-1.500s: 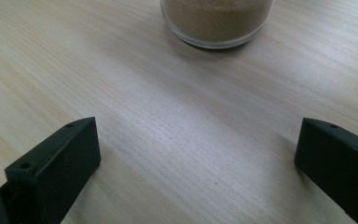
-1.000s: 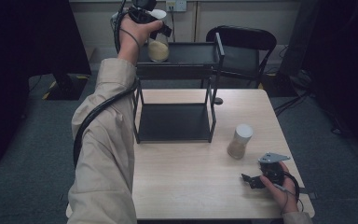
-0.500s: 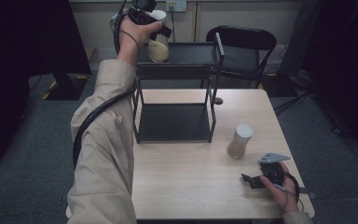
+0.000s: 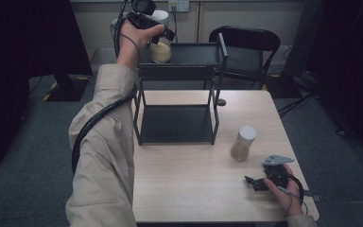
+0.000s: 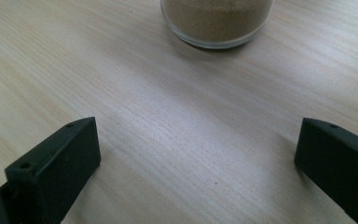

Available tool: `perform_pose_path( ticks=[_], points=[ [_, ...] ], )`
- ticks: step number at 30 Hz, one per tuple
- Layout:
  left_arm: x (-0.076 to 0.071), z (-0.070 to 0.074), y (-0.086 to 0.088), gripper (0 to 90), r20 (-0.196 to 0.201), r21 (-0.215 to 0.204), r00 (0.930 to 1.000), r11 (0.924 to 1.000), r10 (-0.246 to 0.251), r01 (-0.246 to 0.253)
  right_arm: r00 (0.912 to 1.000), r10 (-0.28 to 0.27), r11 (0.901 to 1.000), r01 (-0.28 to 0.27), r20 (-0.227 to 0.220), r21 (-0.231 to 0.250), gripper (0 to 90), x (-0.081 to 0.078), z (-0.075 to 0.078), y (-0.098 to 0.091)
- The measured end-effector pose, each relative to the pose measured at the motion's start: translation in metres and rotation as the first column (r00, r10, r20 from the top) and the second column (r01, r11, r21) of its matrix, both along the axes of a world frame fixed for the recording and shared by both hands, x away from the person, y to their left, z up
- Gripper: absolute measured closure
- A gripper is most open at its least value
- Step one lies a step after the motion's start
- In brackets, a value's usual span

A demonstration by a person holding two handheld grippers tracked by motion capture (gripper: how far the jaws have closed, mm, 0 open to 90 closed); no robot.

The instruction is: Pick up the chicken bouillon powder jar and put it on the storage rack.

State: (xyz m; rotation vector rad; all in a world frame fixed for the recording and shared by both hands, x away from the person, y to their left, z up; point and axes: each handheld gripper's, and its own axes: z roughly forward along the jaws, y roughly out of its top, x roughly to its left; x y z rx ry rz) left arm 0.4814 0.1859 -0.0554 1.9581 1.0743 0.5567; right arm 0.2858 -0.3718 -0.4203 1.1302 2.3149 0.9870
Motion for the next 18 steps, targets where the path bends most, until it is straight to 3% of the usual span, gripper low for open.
perform_pose_path(
  ticks=[8,15,18],
  points=[
    [-0.014,-0.01,0.008,1.4,0.014,-0.041,0.9999,0.9991,0.005,-0.005,1.0,0.001,1.0,-0.001,0.001,0.0,0.0,0.0,0.0,0.0],
    [-0.024,-0.019,0.017,1.3,0.019,-0.088,0.9998,0.996,-0.012,0.014,1.0,0.001,1.0,-0.001,0.002,-0.001,0.0,0.0,0.0,0.0],
    [-0.029,-0.023,0.018,1.3,0.025,-0.084,0.9996,0.9963,-0.016,0.018,1.0,0.002,1.0,-0.002,0.004,-0.001,0.0,0.0,0.0,0.0]
  ],
)
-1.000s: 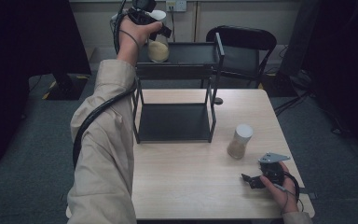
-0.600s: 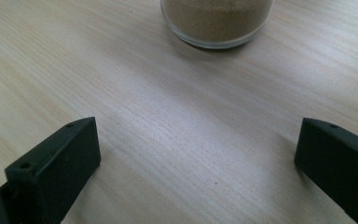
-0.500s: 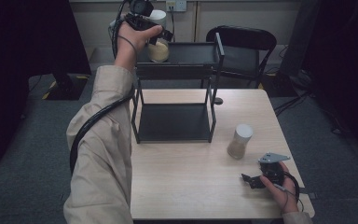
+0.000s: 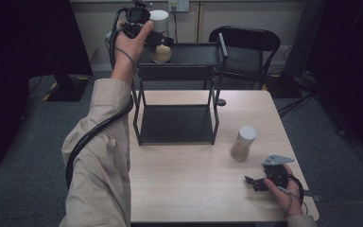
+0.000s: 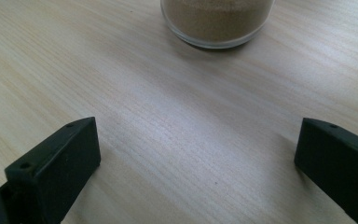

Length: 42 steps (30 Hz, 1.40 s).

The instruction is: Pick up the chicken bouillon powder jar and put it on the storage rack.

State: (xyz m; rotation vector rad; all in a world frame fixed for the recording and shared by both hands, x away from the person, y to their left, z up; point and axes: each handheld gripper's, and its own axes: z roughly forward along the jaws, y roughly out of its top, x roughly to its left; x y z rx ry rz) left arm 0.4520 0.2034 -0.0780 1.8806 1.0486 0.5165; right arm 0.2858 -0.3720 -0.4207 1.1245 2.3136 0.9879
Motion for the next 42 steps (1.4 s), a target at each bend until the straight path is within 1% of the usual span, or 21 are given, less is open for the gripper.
perform_pose_path(
  ticks=[5,8,10,15,17,21,25,27,32,36,38,42],
  points=[
    [-0.006,-0.007,0.003,1.3,0.0,-0.01,0.9998,0.9998,-0.018,0.018,1.0,0.0,1.0,0.0,0.0,0.0,0.0,0.0,0.0,0.0],
    [-0.009,-0.012,0.005,1.3,0.002,-0.023,0.9996,0.9993,-0.028,0.028,1.0,0.0,1.0,0.0,0.0,0.0,0.0,0.0,0.0,0.0],
    [-0.011,-0.013,0.004,1.3,0.001,-0.018,0.9996,0.9994,-0.029,0.029,1.0,-0.001,1.0,0.001,0.0,0.001,0.0,0.0,0.0,0.0],
    [-0.016,-0.019,0.005,1.3,0.004,-0.023,0.9991,0.9988,-0.043,0.043,1.0,-0.001,1.0,0.001,0.0,0.001,0.0,0.0,0.0,0.0],
    [-0.019,-0.022,0.005,1.3,0.017,-0.022,0.9986,0.9985,-0.05,0.051,1.0,-0.001,1.0,0.001,0.0,0.001,0.0,0.0,0.0,0.0],
    [-0.022,-0.027,0.005,1.3,0.015,-0.025,0.9979,0.9977,-0.062,0.063,1.0,-0.001,1.0,0.001,0.0,0.001,0.0,0.0,0.0,0.0],
    [-0.026,-0.03,0.004,1.3,0.015,-0.024,0.9978,0.9976,-0.064,0.064,1.0,-0.001,1.0,0.001,0.0,0.001,0.0,0.0,0.0,0.0],
    [-0.027,-0.033,0.004,1.3,0.017,-0.031,0.9977,0.9973,-0.066,0.066,1.0,-0.001,1.0,0.001,0.0,0.001,0.0,0.0,0.0,0.0],
    [-0.03,-0.039,0.005,1.3,0.017,-0.025,0.9971,0.9969,-0.074,0.074,1.0,-0.001,1.0,0.001,0.001,0.001,0.0,0.0,0.0,0.0],
    [-0.034,-0.047,0.006,1.4,0.032,-0.027,0.9958,0.9959,-0.085,0.086,1.0,-0.001,1.0,0.001,0.0,0.001,0.0,0.0,0.0,0.0],
    [-0.035,-0.05,0.006,1.4,0.033,-0.02,0.9952,0.9955,-0.092,0.093,1.0,-0.002,1.0,0.002,0.0,0.001,0.0,0.0,0.0,0.0],
    [-0.037,-0.059,0.008,1.4,0.039,-0.023,0.9947,0.9951,-0.095,0.096,1.0,-0.001,1.0,0.001,0.001,0.001,0.0,0.0,0.0,0.0]
  ],
)
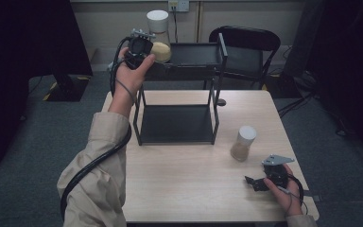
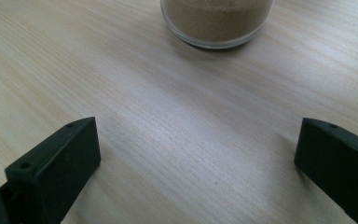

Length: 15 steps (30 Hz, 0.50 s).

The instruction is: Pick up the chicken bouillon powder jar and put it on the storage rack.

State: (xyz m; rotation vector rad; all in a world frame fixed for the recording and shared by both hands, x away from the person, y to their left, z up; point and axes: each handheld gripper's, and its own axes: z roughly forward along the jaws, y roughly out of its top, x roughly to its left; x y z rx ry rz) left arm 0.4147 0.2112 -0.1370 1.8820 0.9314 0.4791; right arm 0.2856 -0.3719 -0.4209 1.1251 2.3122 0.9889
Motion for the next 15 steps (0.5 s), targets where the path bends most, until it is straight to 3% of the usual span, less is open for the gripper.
perform_pose_path(
  ticks=[15],
  points=[
    [-0.001,-0.036,0.004,1.5,-0.008,-0.009,0.9998,0.9998,-0.017,0.017,1.0,0.0,1.0,0.0,0.0,0.0,0.0,0.0,0.0,0.0]
  ],
)
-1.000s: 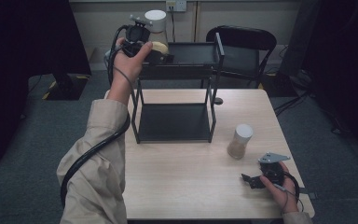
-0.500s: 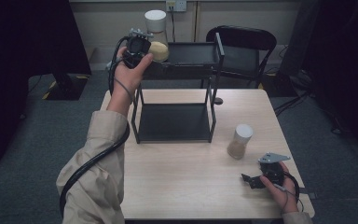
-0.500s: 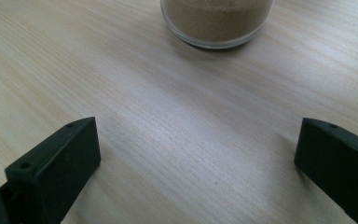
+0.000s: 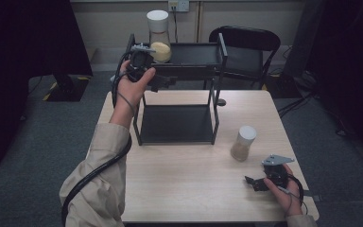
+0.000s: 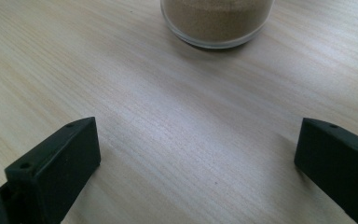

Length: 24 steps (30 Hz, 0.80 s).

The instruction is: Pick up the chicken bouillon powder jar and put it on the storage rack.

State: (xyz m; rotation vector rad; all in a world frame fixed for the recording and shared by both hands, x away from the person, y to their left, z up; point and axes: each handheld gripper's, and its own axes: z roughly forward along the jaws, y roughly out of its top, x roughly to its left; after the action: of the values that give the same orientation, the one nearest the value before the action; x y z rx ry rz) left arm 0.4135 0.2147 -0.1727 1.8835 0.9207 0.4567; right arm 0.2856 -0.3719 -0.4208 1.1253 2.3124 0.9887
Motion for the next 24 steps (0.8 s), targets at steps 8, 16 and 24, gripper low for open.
perform_pose_path(
  ticks=[8,16,24],
  points=[
    [0.001,-0.022,0.0,1.6,-0.015,0.001,0.9999,1.0,-0.003,0.003,1.0,0.0,1.0,0.0,0.0,0.0,0.0,0.0,0.0,0.0],
    [0.001,-0.038,-0.001,1.6,-0.012,0.0,0.9999,0.9999,-0.011,0.011,1.0,0.0,1.0,0.0,0.001,0.001,0.0,0.0,0.0,0.0],
    [0.0,-0.059,0.0,1.7,-0.019,0.001,0.9996,0.9998,-0.02,0.02,1.0,0.0,1.0,0.0,0.001,0.001,0.0,0.0,0.0,0.0]
  ],
)
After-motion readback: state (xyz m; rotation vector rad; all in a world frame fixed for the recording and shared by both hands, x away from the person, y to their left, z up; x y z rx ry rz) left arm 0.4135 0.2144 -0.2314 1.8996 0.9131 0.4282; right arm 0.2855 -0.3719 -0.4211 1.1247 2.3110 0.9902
